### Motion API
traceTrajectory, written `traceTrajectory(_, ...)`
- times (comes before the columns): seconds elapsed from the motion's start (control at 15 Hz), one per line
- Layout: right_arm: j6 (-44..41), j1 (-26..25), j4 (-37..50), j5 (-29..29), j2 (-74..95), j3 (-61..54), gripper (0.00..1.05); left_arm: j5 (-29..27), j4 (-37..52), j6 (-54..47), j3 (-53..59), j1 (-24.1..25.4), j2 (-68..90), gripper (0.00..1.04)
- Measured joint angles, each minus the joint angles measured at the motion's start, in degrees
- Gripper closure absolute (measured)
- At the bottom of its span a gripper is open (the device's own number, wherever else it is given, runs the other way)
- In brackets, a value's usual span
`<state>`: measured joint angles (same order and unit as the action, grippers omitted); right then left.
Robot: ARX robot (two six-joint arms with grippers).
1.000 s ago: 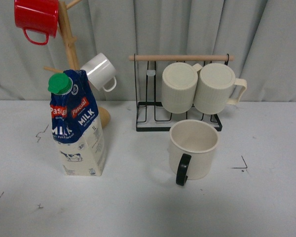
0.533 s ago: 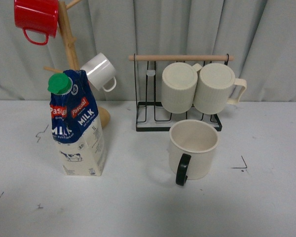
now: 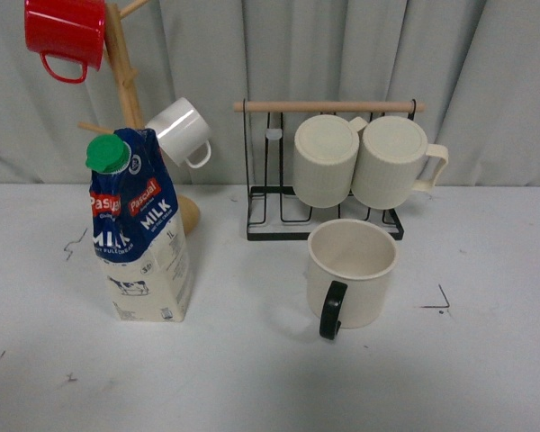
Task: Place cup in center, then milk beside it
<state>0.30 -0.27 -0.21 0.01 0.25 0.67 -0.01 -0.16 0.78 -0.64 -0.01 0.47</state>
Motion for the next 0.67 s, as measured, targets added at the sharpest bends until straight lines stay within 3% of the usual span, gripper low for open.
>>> traceTrajectory(0.13, 0.0, 0.0, 0.0, -0.02, 0.0, 0.0, 0.58, -0.72, -1.99, 0.52, -0.39, -0.28, 0.35, 0.07)
traceTrajectory(0.2, 0.04, 0.0, 0.02, 0.02, 0.0, 0.0, 0.45, -5.18, -11.34, 4.59, -4.81, -3.37, 7.34, 0.07)
traceTrajectory(0.4, -0.02, 0.0, 0.0, -0.02, 0.0, 0.0, 0.08, -5.31, 0.59, 8.81, -11.67, -9.9, 27.36, 0.07)
traceTrajectory(0.67, -0.02, 0.0, 0.02, -0.02, 0.0, 0.0, 0.06, -8.02, 17.66, 6.27, -19.47, -15.63, 56.87, 0.07)
